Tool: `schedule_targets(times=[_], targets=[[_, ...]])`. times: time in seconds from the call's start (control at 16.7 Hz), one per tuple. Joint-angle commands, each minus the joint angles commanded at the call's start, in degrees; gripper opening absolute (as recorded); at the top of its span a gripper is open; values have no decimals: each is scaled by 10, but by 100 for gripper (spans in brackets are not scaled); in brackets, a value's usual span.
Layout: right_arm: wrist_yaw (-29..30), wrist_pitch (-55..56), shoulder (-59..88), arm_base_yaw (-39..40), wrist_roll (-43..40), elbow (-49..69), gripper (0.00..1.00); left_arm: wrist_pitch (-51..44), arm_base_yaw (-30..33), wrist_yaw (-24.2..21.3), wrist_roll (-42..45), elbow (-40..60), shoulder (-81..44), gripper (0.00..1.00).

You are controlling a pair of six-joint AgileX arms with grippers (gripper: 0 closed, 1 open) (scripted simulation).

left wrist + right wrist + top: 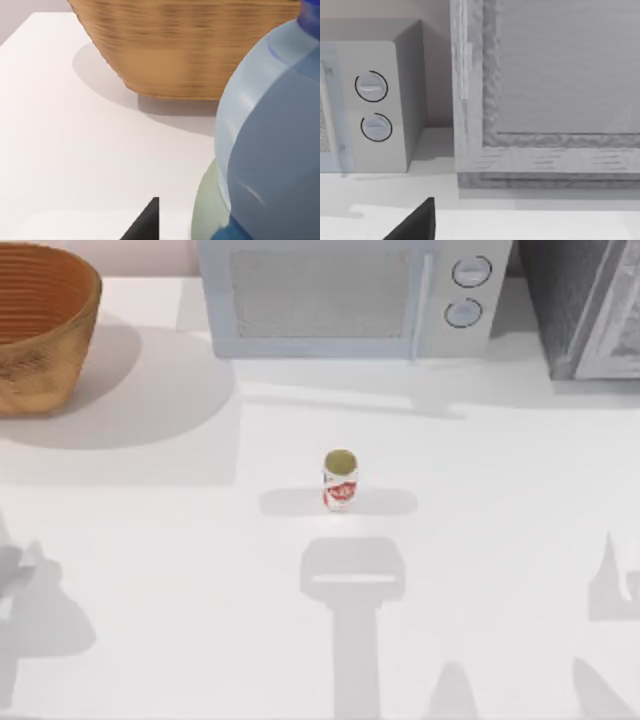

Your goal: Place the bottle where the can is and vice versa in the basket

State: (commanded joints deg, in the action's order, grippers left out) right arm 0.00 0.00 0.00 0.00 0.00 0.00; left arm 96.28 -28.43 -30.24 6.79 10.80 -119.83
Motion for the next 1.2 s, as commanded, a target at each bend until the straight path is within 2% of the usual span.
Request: schedule_targets(times=[0.42, 1.2], targets=[[0, 0, 0, 0, 0, 0, 100, 0, 0, 0, 0, 0, 0, 2], [0, 0, 0, 0, 0, 0, 100, 11, -10, 2, 3, 24, 12, 0]])
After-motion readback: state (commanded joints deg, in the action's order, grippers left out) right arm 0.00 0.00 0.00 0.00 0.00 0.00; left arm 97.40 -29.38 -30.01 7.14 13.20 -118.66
